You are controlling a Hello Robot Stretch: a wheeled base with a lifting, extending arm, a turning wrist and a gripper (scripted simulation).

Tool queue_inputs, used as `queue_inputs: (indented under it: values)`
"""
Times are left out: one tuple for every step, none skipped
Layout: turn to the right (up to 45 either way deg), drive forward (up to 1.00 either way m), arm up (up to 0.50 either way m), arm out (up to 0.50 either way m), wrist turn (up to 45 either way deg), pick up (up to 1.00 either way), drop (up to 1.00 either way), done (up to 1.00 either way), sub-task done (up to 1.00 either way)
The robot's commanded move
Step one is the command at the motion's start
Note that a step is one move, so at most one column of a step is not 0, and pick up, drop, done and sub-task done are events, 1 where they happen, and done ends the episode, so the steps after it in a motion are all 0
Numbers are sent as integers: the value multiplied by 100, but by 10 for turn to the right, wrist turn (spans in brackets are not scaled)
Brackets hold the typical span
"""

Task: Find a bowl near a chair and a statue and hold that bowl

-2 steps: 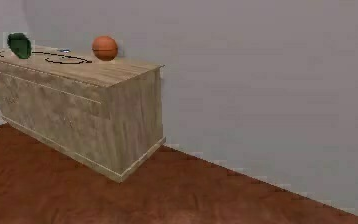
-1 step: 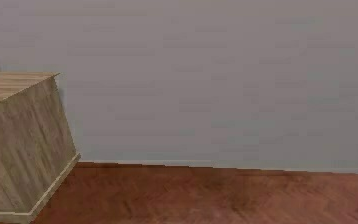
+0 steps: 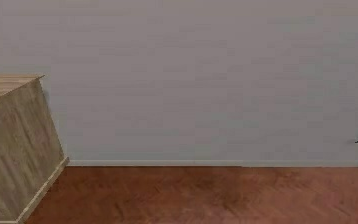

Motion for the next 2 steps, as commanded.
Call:
queue_inputs:
  values:
    - [0,15,0,0,0,0,0,0,0]
    - [-450,0,0,0,0,0,0,0,0]
